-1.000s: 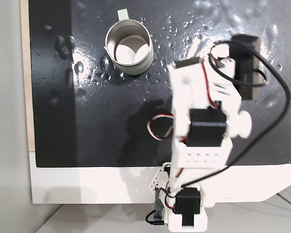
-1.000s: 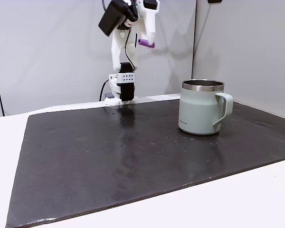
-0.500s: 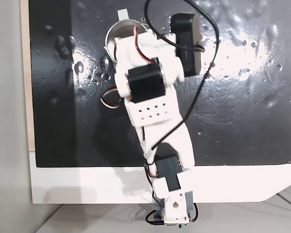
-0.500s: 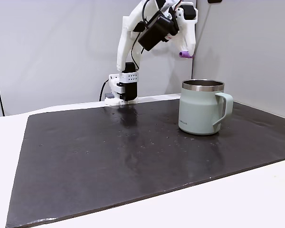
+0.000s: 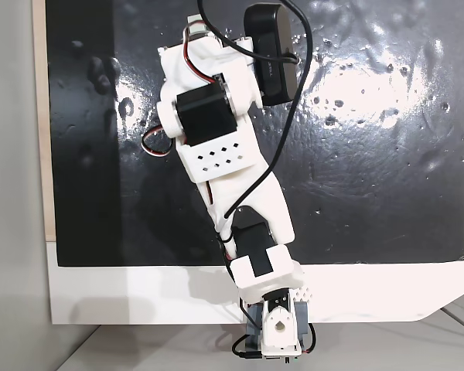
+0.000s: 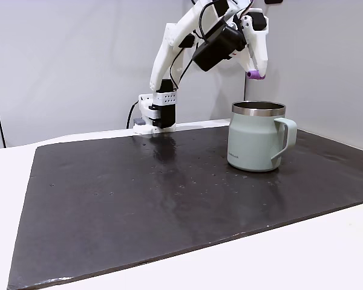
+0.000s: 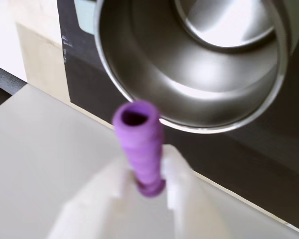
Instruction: Grasp a pengrip and put it in the cup.
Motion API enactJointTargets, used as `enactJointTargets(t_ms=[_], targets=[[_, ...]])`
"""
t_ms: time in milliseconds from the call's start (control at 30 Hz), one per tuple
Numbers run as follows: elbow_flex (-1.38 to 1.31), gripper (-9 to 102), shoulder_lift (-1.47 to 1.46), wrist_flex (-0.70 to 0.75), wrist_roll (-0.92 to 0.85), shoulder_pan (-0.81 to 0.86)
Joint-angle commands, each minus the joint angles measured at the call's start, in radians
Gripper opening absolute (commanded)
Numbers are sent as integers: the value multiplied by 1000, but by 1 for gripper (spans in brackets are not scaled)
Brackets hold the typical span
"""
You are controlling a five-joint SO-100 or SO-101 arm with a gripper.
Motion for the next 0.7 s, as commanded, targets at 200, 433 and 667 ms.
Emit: enactJointTargets(t_ms=[200,433,667], targets=[[-37,37,48,9,-2,-6],[-17,36,63,9,-2,-23],[-2,36,75,9,-5,-34]])
